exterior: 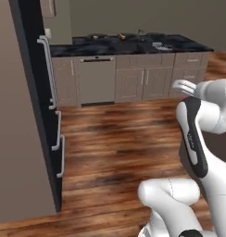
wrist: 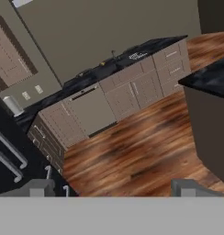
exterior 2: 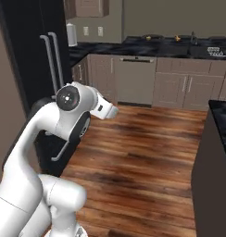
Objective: Pick up the metallic utensils from the counter and place them in the open drawer. Make sure not to pick up any wooden utensils.
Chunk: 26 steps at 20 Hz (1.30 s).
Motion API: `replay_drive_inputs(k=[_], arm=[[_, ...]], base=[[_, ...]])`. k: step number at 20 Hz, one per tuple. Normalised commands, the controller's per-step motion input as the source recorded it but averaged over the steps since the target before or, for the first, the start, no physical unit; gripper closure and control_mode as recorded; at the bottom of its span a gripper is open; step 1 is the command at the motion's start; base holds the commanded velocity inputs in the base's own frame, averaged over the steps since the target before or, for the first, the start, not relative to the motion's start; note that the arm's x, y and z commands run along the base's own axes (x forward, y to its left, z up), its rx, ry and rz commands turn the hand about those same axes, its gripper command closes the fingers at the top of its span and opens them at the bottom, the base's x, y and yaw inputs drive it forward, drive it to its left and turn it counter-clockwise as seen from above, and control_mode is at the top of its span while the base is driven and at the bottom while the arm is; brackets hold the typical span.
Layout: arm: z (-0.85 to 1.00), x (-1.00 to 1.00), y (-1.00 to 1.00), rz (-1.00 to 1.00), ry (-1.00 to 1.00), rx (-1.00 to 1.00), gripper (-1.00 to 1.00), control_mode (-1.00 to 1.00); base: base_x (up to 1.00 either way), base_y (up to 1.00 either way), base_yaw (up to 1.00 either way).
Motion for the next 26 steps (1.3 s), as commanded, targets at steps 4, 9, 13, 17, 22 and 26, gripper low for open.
replay_drive_inputs(k=[4,9,13,17,22,26], arm=[[0.0,0.0,0.0,0.0,0.0,0.0,-1.0,1.0],[0.0,0.0,0.0,0.0,0.0,0.0,-1.0,1.0],[0.0,0.0,0.0,0.0,0.0,0.0,-1.0,1.0],[0.0,0.0,0.0,0.0,0.0,0.0,-1.0,1.0],[0.0,0.0,0.0,0.0,0.0,0.0,-1.0,1.0],[0.0,0.0,0.0,0.0,0.0,0.0,-1.0,1.0]], base=[[0.99,0.0,-0.15],[1.0,0.03,-0.14],[1.0,0.03,-0.13],[1.0,0.0,-0.13],[1.0,0.0,-0.13],[1.0,0.0,-0.12]])
